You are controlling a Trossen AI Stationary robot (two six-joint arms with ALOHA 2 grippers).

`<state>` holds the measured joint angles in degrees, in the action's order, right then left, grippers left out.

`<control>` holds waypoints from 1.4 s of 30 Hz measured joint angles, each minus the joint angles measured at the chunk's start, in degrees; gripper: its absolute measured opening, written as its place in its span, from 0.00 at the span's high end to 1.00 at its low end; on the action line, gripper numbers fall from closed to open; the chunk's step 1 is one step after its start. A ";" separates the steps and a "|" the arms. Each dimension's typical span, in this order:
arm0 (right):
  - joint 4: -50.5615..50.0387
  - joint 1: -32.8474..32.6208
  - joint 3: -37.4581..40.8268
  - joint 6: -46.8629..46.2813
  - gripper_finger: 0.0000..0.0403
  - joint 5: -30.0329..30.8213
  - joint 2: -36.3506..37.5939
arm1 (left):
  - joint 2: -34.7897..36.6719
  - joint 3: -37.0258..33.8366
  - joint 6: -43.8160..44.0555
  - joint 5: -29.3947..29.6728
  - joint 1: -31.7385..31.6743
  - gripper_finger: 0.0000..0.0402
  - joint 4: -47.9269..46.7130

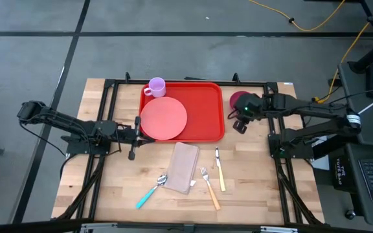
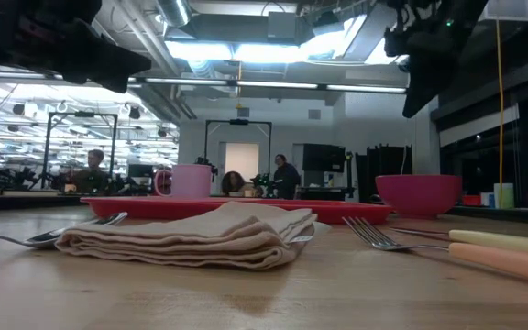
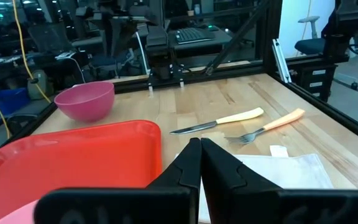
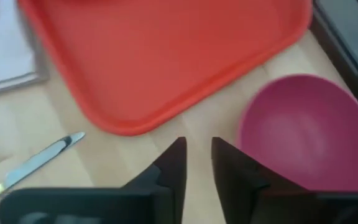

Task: Set up tray
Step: Put the pink bowl on top of the light orange plate

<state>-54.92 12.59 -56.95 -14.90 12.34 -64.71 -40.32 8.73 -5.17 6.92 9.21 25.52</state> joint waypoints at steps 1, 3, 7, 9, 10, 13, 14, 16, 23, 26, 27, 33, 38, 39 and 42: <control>-0.06 0.96 0.00 -0.02 0.78 0.00 -0.02 | 0.00 0.00 -0.02 0.02 0.00 0.99 0.00; 0.00 3.34 0.00 -0.80 0.74 -0.02 -0.02 | 0.00 0.00 -0.03 0.02 0.00 0.99 0.00; -0.37 10.02 0.00 -3.06 0.68 -0.04 -0.02 | 0.00 0.00 -0.26 0.03 0.00 0.99 -0.01; -0.54 13.92 0.02 -2.76 0.67 -0.93 -0.02 | 0.00 0.00 -2.28 0.73 0.00 0.99 -0.01; -0.42 15.86 0.02 -2.41 0.67 -1.98 -0.04 | 0.00 0.00 -3.46 1.49 0.00 0.99 -0.01; -0.01 21.50 0.02 -1.36 0.67 -5.20 -0.64 | 0.00 0.00 -4.50 4.38 0.00 0.99 -0.02; -0.07 23.30 0.02 -1.39 0.67 -5.78 -0.93 | 0.00 0.00 -4.60 5.34 0.00 0.99 0.00; -0.24 26.84 0.02 -1.93 0.67 -6.40 -1.82 | 0.00 0.00 -4.63 6.94 0.00 0.99 -0.01; -0.86 36.37 0.07 -0.64 0.67 -7.57 -6.67 | 0.00 0.00 -4.56 7.43 0.00 0.99 -0.04; -1.00 39.01 0.07 -0.04 0.67 -8.13 -9.45 | 0.00 0.00 -3.90 6.87 0.00 0.99 -0.80; -1.29 39.77 0.07 -0.02 0.67 -8.11 -10.47 | 0.00 0.00 -3.77 6.84 0.02 0.99 -1.24; -1.78 43.12 0.09 0.29 0.67 -8.07 -15.47 | -0.02 -0.02 -4.04 8.74 0.00 0.99 -3.80; -1.44 43.57 -0.09 0.09 0.67 -7.96 -16.50 | -0.02 -0.02 -4.52 9.53 0.00 0.99 -4.02; -1.38 43.57 -0.09 -0.09 0.67 -7.96 -16.50 | -0.02 -0.02 -5.10 9.91 0.00 0.99 -4.02; -0.50 43.55 -0.09 -1.75 0.67 -7.82 -16.48 | -0.02 -0.02 -6.99 10.80 0.00 0.99 -4.00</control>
<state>-55.41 56.14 -57.04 -16.65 4.52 -81.19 -40.34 8.71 -12.16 17.72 9.21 21.52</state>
